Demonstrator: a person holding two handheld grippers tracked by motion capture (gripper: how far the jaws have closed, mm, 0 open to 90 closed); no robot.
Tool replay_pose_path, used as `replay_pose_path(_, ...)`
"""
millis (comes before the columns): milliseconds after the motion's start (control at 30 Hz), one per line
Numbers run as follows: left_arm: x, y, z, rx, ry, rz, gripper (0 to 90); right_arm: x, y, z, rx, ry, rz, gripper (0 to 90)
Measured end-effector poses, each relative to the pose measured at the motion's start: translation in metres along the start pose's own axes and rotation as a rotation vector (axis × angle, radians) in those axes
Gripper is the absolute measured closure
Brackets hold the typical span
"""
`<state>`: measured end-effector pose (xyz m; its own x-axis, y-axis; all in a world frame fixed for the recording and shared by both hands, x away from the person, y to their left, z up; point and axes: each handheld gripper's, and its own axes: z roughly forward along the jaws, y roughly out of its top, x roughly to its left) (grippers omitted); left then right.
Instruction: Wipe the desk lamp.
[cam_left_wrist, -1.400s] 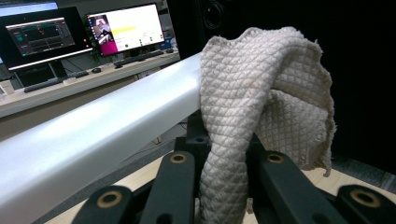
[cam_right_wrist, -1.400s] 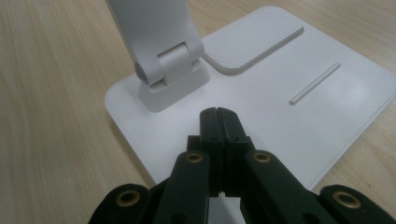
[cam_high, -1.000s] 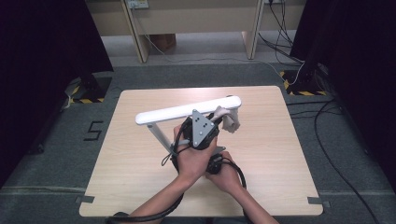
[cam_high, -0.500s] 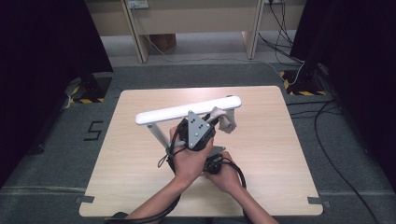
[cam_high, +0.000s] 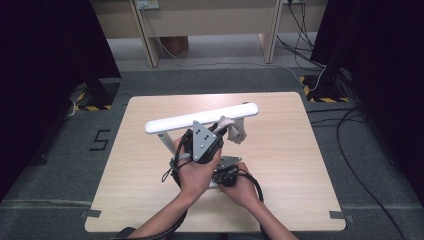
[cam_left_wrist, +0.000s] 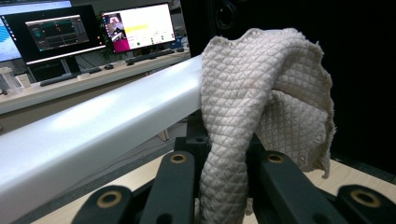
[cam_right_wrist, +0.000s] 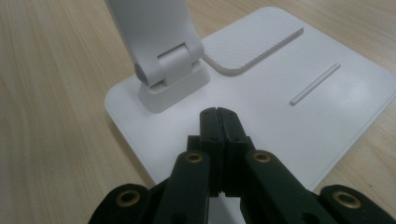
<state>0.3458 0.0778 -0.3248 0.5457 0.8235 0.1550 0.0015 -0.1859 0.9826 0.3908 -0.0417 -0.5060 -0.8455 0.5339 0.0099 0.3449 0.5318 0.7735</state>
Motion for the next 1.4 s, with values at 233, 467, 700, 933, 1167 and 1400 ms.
replay_pose_path(233, 0.002, -0.001, -0.002, -0.001, 0.003, -0.003, 80.7, 0.000, 0.000, 0.000, -0.002, -0.001, 0.001, 90.0)
replay_pose_path(467, 0.005, -0.002, -0.005, 0.000, 0.008, -0.001, 80.7, 0.000, 0.000, 0.000, 0.002, 0.002, -0.002, 90.0)
replay_pose_path(700, 0.008, -0.003, -0.008, -0.002, 0.018, -0.004, 80.7, 0.001, 0.000, 0.000, 0.005, -0.001, 0.003, 90.0)
replay_pose_path(933, 0.010, -0.004, -0.009, -0.003, 0.022, -0.004, 80.6, 0.000, 0.001, 0.000, 0.005, -0.001, -0.002, 90.0)
replay_pose_path(1167, 0.012, -0.004, -0.012, -0.002, 0.025, -0.001, 80.7, 0.000, 0.001, 0.000, 0.005, 0.000, -0.001, 90.0)
replay_pose_path(1400, 0.015, -0.005, -0.016, -0.001, 0.029, -0.001, 80.7, 0.001, 0.001, 0.000, 0.008, -0.003, -0.001, 90.0)
